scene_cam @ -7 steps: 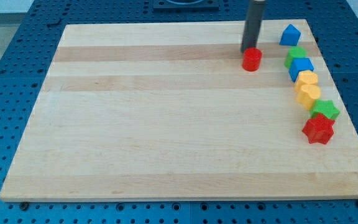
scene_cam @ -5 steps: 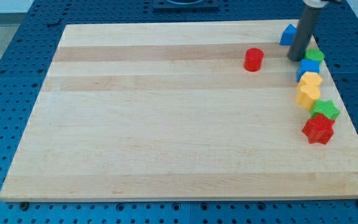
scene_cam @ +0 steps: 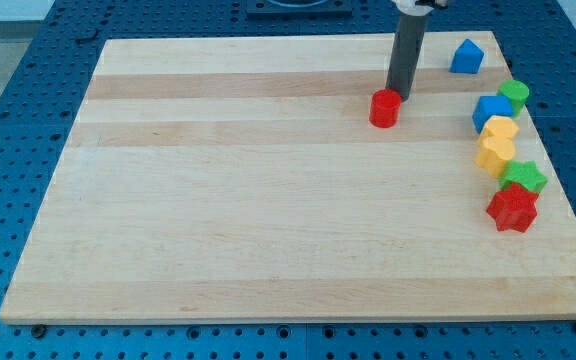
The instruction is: Push red circle to the center
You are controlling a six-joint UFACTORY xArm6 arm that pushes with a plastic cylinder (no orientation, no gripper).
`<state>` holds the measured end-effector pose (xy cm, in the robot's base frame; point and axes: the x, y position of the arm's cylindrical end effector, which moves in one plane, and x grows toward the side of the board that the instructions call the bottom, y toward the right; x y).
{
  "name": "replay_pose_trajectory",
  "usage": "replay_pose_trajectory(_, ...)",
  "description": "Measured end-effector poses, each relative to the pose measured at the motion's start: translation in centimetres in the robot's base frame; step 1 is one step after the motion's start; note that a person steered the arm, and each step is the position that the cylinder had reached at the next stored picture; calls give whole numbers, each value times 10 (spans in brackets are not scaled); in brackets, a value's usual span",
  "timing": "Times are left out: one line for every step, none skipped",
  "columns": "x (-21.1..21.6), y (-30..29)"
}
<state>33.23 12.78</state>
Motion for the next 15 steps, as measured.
replay_pose_trajectory(23, 7)
replay_pose_trajectory(48, 4)
replay_pose_trajectory(68, -6)
replay_pose_trajectory(75, -31)
replay_pose_trajectory(63, -53)
replay_pose_trajectory(77, -64)
replay_pose_trajectory(110, -65)
replay_pose_trajectory(101, -76)
replay_pose_trajectory(66, -78)
replay_pose_trajectory(27, -80)
replay_pose_trajectory(25, -84)
replay_pose_trajectory(31, -84)
replay_pose_trajectory(50, -82)
replay_pose_trajectory(76, -78)
replay_pose_trajectory(110, -78)
